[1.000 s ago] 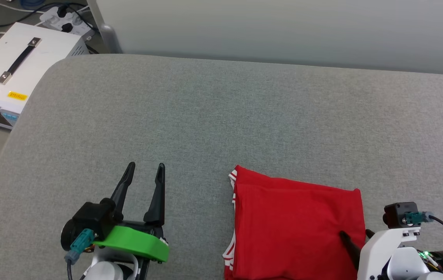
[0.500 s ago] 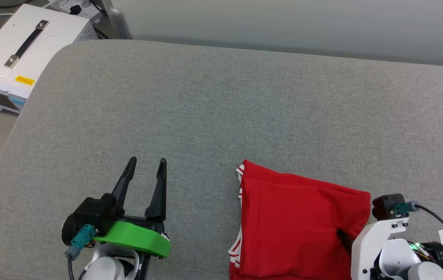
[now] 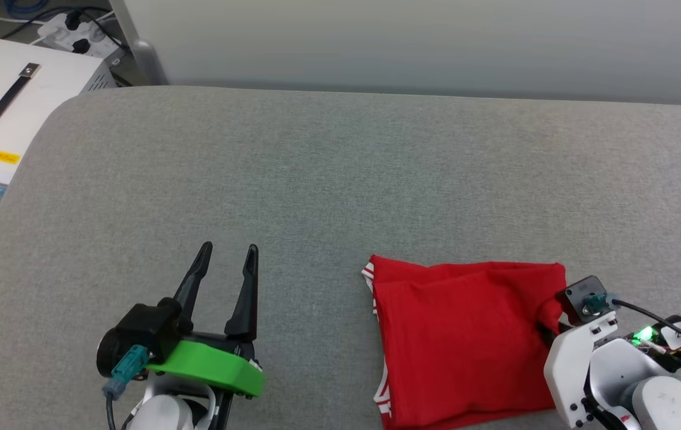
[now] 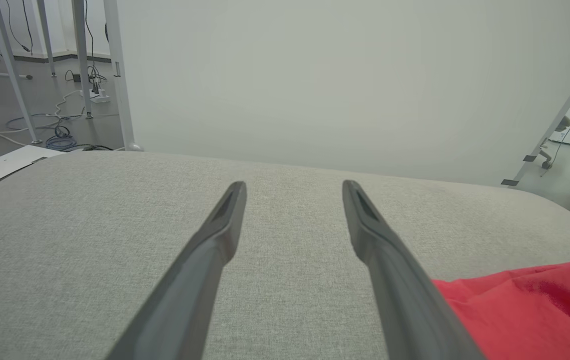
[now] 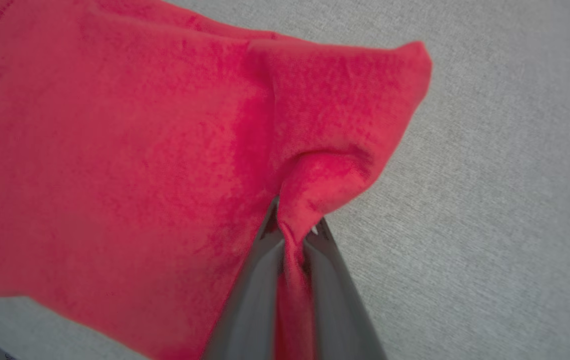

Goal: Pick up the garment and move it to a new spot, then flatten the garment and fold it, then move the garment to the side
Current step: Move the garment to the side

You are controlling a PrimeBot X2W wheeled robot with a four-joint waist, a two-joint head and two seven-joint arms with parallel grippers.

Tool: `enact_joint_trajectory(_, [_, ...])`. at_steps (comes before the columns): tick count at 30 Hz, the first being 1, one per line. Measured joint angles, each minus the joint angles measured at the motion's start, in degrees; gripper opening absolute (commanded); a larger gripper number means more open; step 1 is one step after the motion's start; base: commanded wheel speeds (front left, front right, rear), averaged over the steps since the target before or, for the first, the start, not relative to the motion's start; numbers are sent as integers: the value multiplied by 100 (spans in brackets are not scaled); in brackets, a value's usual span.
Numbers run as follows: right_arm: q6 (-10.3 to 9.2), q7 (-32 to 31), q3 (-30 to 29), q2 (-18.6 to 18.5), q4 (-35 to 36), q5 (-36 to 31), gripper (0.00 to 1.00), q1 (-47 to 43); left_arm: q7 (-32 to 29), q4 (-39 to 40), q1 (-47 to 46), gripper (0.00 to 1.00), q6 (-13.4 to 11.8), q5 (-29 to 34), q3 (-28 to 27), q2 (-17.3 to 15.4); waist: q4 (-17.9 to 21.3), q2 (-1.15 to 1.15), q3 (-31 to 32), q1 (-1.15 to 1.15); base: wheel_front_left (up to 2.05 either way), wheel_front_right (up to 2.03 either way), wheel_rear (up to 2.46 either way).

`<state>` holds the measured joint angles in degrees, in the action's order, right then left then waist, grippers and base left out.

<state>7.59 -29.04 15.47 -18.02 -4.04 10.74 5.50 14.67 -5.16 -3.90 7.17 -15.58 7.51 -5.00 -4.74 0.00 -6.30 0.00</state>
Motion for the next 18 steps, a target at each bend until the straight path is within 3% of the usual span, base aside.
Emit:
enact_joint_trajectory(12, [-3, -459, 1368, -1998, 561, 126, 0, 1102, 0, 151, -9, 100, 0, 9, 189, -75, 839, 0, -62, 0, 0, 0, 0])
enact_joint_trajectory(18, [-2, -349, 1759, -2618, 548, 267, 0, 1674, 0, 312, -233, 100, 0, 75, 312, -271, 1252, 0, -364, 0, 0, 0, 0])
